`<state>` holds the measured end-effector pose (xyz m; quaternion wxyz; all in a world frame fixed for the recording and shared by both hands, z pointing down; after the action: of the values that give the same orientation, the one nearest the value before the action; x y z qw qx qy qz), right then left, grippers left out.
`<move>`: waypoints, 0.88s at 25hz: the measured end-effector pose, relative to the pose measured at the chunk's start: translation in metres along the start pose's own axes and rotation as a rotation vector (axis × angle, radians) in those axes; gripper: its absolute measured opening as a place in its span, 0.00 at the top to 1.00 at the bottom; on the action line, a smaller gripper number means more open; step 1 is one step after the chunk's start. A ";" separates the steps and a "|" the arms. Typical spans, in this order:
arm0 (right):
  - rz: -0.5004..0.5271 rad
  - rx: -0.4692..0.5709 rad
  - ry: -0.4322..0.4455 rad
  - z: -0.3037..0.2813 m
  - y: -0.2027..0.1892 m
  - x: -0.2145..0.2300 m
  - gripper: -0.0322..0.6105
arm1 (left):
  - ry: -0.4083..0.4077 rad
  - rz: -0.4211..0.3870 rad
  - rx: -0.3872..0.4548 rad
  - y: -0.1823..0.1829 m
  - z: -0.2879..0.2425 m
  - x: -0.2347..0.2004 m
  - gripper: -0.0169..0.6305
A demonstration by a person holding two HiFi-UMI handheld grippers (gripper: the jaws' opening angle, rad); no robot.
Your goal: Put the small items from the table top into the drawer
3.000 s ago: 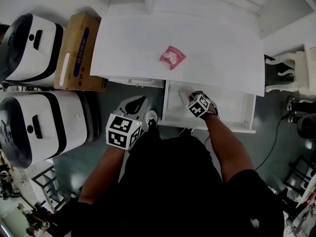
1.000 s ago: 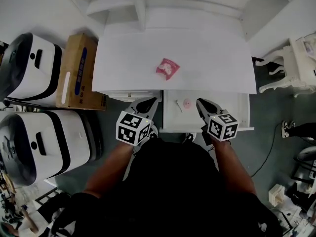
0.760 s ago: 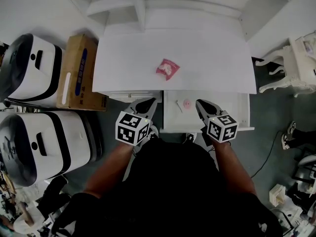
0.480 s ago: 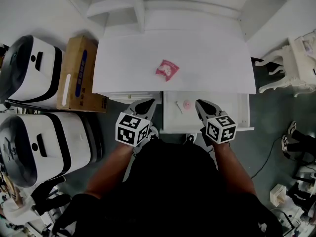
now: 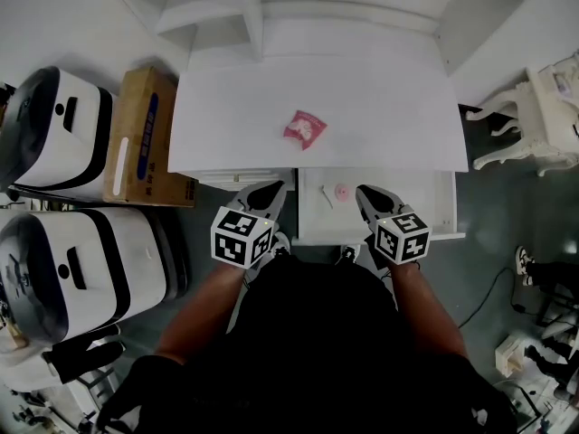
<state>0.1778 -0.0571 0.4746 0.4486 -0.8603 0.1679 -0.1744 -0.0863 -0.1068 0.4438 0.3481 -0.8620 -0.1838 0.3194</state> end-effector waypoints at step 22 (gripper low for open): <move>0.275 -0.087 0.032 -0.099 0.027 -0.014 0.89 | 0.074 0.038 -0.013 -0.012 0.018 -0.026 0.96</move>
<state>0.1174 -0.1368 0.5030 0.4279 -0.8449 0.2986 -0.1179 -0.1185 -0.1035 0.4533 0.3428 -0.8788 -0.1564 0.2928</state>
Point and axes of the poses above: the fingertips, and each gripper's own axes: z backward along the fingers, x to its right, y out of its top, the point moved 9 cm from there along z, backward along the fingers, and after that the axes turned 13 degrees about z, right-handed, at the moved point
